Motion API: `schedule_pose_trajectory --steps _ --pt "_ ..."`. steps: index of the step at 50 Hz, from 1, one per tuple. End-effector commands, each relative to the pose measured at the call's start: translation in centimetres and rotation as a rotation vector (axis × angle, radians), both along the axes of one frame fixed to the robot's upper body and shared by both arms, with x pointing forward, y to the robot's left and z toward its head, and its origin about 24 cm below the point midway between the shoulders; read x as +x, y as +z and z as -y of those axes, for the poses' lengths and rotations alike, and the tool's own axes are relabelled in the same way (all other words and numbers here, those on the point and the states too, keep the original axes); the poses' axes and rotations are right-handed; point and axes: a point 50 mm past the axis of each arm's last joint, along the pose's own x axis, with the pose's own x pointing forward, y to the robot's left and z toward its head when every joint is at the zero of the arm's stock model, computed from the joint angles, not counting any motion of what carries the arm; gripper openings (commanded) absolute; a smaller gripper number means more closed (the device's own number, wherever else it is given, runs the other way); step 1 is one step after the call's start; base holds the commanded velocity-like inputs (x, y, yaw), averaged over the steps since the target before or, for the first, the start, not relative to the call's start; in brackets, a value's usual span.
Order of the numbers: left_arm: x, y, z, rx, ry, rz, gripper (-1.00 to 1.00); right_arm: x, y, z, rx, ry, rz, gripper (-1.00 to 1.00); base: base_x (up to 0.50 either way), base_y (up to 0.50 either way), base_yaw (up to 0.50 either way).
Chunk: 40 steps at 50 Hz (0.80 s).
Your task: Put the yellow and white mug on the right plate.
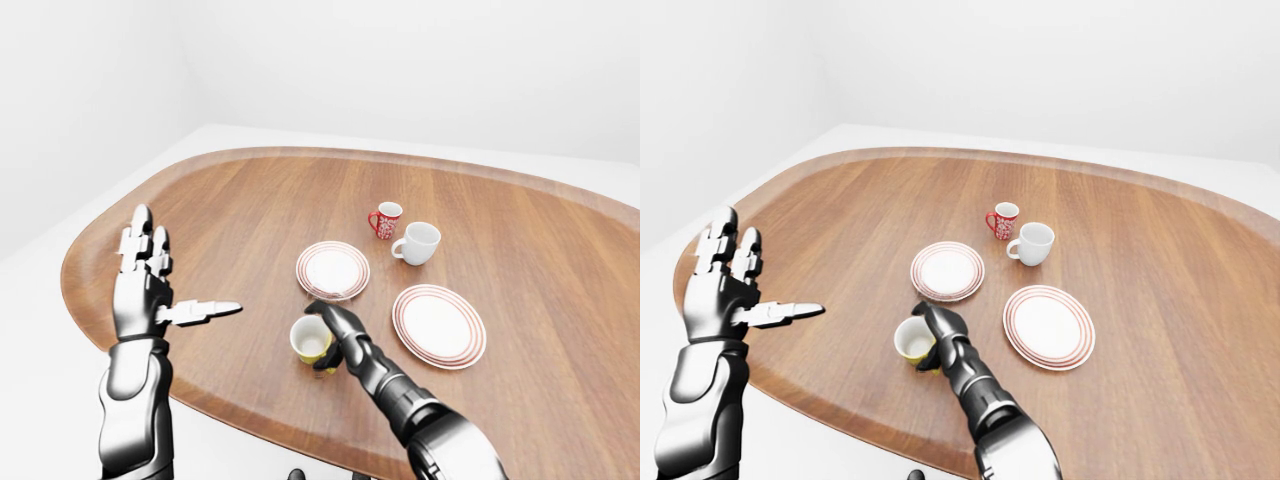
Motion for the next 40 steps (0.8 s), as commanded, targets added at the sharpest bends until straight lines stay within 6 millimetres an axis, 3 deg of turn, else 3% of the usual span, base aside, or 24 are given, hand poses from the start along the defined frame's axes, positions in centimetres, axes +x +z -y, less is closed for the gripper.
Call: schedule_pose_trajectory --steps 1,15,28,40 --pt "0.0 -0.1 0.1 0.000 -0.002 -0.006 1.00 0.1 0.1 0.4 -0.010 -0.025 0.025 -1.00 0.00 0.00 0.00" --pt "0.0 -0.1 0.1 0.000 -0.003 -0.004 1.00 0.7 0.8 0.5 0.008 -0.029 0.053 -1.00 0.00 0.00 0.00" --pt "0.1 -0.2 0.1 0.002 -0.003 -0.008 1.00 3.6 4.3 2.8 0.060 -0.062 0.154 -1.00 0.00 0.00 0.00" --pt "0.0 0.0 0.1 0.004 -0.001 -0.001 1.00 5.0 5.6 5.3 0.070 -0.126 0.173 -1.00 0.00 0.00 0.00"
